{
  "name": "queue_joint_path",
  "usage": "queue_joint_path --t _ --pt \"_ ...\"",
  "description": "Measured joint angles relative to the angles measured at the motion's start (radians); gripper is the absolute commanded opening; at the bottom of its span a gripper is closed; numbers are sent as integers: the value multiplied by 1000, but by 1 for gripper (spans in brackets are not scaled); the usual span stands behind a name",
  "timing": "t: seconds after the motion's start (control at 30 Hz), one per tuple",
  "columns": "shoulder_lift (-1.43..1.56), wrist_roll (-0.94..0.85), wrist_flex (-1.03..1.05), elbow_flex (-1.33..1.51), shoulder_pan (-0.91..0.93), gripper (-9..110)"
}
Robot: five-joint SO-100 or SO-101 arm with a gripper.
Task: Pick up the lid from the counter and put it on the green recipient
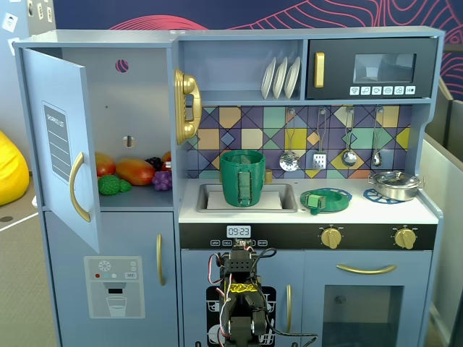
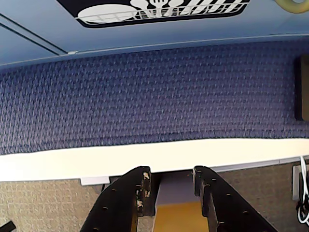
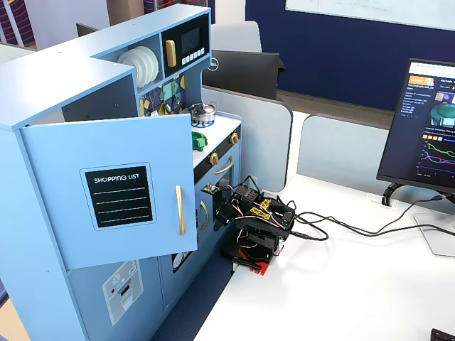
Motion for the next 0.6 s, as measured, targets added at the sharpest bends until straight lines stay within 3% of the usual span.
queue_joint_path --t 0.17,0.3,0.43,0.6 --pt "0 -14 -18 0 2 0" --pt "-8 0 -135 11 107 0" --pt "-49 -38 -390 -103 215 2" --pt "-178 -150 -790 -268 310 20"
